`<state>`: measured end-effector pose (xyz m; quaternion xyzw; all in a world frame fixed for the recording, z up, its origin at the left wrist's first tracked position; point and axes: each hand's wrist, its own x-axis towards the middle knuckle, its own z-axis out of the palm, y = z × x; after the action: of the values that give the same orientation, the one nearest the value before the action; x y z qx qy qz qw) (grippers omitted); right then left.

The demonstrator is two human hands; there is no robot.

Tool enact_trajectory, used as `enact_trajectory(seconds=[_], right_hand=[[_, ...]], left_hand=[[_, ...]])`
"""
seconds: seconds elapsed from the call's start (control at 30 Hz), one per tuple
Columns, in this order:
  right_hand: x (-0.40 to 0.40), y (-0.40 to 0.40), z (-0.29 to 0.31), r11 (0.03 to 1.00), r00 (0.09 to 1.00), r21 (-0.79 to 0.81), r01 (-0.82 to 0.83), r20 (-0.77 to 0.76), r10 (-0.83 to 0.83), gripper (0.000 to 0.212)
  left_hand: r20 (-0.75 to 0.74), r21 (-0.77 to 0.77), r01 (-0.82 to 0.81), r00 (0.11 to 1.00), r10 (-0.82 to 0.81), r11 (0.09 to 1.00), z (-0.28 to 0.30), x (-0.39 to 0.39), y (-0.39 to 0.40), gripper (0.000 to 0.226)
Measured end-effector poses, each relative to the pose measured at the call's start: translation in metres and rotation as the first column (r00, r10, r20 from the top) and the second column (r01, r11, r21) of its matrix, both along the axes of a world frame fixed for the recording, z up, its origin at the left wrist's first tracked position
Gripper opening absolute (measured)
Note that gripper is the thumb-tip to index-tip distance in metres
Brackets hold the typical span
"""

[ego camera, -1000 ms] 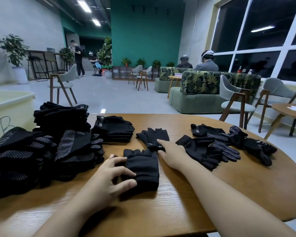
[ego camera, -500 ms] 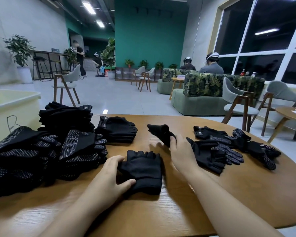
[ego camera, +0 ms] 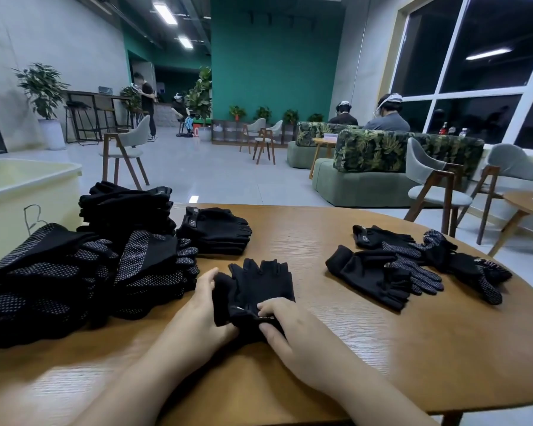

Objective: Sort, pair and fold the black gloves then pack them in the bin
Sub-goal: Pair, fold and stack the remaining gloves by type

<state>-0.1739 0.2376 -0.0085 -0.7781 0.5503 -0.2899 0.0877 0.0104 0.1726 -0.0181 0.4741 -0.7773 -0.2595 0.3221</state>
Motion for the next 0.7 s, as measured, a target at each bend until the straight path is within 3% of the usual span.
enact_trajectory(seconds=[0.27,0.37,0.6,0.7], right_hand=[[0.0002,0.003,0.0013,1.0,0.998,0.012,0.019,0.062,-0.02,0.015],[-0.0017,0.0026,0.0008,0.999,0.992,0.022,0.049,0.119,-0.051,0.014],[0.0023,0.0004,-0.0001,0.985,0.994,-0.13,0.113,0.005,-0.113,0.011],[0.0006,-0.0011,-0.0006,0.973,0.987,-0.181,0.143,-0.048,-0.154,0.022]], left_hand=[[0.012,-0.068,0.229,0.973,-0.228,0.971,0.0041,0.0074,0.003,0.06],[0.04,-0.083,0.268,0.963,-0.266,0.96,0.0049,0.0077,0.0042,0.063],[0.081,-0.116,0.253,0.966,-0.245,0.961,-0.0013,0.0053,-0.0003,0.04],[0.098,-0.113,0.252,0.965,-0.241,0.961,0.0002,0.0052,0.0014,0.038]])
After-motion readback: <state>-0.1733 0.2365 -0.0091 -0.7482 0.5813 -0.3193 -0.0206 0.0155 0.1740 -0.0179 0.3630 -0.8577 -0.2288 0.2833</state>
